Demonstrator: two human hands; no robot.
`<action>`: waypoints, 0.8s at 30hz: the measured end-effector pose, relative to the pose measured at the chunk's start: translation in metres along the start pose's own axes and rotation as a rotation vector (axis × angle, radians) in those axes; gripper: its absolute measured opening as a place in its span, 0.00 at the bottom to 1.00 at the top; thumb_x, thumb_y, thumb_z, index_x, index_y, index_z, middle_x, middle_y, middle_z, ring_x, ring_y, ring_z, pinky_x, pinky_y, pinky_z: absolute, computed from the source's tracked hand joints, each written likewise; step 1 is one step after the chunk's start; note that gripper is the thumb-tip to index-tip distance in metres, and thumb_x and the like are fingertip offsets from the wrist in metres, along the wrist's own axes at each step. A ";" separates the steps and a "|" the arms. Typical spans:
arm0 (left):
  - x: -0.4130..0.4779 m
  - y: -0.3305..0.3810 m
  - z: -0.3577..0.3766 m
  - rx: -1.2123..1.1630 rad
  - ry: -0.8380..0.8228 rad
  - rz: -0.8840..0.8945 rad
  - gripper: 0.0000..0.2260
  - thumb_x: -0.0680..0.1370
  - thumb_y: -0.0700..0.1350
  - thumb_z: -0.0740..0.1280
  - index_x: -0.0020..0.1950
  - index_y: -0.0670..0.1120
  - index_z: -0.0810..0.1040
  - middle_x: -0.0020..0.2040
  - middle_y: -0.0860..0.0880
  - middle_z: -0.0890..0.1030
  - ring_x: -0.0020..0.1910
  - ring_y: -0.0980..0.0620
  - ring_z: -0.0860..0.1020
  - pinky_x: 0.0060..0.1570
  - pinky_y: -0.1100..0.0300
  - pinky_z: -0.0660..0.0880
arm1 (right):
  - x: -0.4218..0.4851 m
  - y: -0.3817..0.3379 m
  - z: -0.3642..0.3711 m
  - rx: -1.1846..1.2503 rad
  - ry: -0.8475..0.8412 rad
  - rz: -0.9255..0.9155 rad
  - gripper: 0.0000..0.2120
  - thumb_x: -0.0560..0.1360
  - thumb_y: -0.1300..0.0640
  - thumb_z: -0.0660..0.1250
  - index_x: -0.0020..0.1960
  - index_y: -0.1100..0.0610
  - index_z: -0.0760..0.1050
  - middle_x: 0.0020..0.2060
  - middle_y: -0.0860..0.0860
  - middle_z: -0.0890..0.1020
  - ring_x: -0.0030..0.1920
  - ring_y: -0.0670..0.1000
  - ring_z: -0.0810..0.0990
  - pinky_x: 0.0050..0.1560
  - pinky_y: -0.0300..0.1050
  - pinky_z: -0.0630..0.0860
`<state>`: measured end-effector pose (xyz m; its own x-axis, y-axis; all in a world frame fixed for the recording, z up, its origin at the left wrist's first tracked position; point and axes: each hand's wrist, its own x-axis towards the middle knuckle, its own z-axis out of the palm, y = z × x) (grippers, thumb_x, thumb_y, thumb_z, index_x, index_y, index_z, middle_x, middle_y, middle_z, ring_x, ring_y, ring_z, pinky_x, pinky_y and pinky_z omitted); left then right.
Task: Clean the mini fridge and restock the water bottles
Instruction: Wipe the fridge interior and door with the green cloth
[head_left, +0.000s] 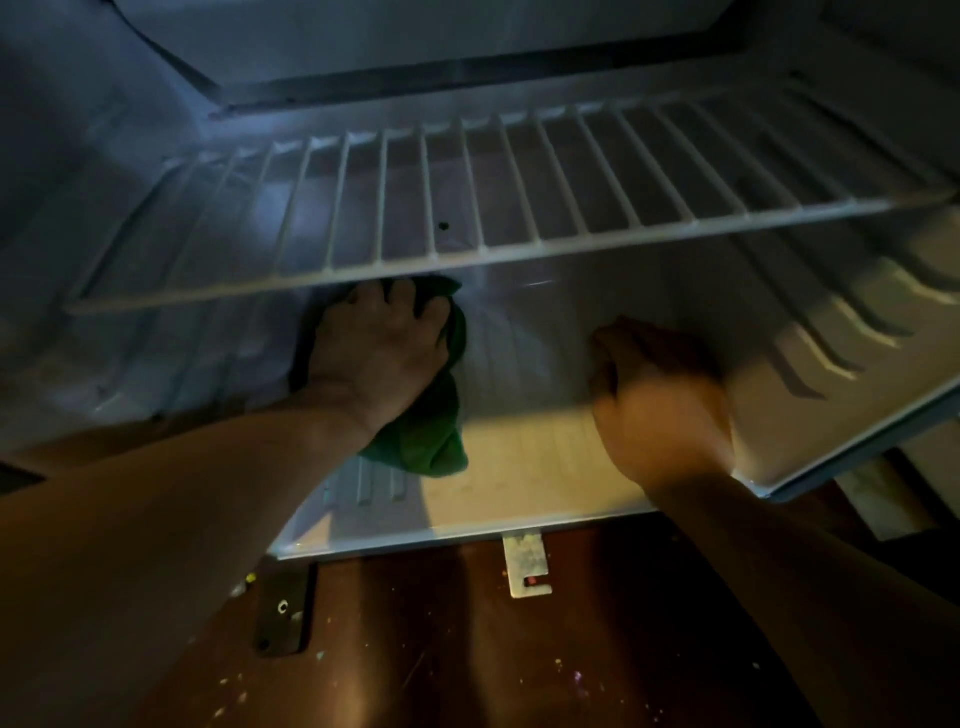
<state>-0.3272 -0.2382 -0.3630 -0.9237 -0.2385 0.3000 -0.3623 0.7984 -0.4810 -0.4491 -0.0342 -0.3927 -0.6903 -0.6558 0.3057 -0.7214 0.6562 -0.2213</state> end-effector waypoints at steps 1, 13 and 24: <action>0.004 -0.002 0.004 0.012 0.010 -0.022 0.08 0.75 0.47 0.63 0.46 0.44 0.76 0.40 0.39 0.77 0.37 0.39 0.76 0.28 0.56 0.61 | 0.001 -0.001 -0.001 -0.004 0.021 0.002 0.18 0.75 0.54 0.57 0.62 0.54 0.75 0.59 0.53 0.77 0.60 0.57 0.73 0.61 0.52 0.69; -0.077 0.027 -0.053 -0.135 -0.149 -0.068 0.15 0.77 0.55 0.58 0.58 0.48 0.72 0.53 0.40 0.74 0.51 0.37 0.70 0.41 0.45 0.74 | -0.003 -0.011 -0.019 -0.047 0.019 0.036 0.15 0.72 0.53 0.59 0.55 0.56 0.78 0.51 0.58 0.81 0.51 0.64 0.76 0.56 0.55 0.71; -0.002 0.003 0.009 -0.073 -0.015 -0.176 0.15 0.79 0.52 0.56 0.54 0.44 0.75 0.50 0.34 0.76 0.50 0.33 0.73 0.41 0.46 0.69 | 0.003 -0.014 -0.028 -0.140 -0.386 0.130 0.18 0.81 0.49 0.53 0.67 0.55 0.67 0.62 0.56 0.74 0.63 0.57 0.72 0.65 0.52 0.64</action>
<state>-0.3278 -0.2400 -0.3726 -0.8487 -0.3856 0.3618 -0.5089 0.7815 -0.3610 -0.4399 -0.0351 -0.3627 -0.7640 -0.6387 -0.0913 -0.6312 0.7692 -0.0992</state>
